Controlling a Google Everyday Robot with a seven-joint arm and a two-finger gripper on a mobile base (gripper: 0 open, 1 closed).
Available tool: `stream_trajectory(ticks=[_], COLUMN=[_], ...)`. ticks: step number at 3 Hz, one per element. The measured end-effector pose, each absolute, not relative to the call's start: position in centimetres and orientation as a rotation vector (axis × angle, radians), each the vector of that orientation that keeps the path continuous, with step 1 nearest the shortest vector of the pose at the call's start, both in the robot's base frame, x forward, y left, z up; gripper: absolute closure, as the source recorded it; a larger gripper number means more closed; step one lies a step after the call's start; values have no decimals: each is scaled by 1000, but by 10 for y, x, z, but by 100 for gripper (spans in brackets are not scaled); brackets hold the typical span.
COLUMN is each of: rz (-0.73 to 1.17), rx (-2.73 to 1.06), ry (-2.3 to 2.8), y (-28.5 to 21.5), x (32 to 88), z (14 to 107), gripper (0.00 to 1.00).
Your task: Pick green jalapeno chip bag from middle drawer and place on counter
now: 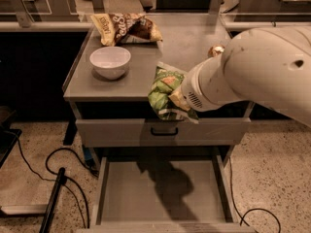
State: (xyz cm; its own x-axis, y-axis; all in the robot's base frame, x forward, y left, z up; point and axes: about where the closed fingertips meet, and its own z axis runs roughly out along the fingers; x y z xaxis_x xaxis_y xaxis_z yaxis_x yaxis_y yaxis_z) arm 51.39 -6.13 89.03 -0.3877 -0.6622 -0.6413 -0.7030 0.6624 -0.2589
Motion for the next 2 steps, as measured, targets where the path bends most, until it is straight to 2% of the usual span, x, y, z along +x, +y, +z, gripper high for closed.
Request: stream_trajectory(ticks=[2], rz=[107], rx=[-1133], ry=[2142], y=[-34], x=[585], z=[874], gripper=[100])
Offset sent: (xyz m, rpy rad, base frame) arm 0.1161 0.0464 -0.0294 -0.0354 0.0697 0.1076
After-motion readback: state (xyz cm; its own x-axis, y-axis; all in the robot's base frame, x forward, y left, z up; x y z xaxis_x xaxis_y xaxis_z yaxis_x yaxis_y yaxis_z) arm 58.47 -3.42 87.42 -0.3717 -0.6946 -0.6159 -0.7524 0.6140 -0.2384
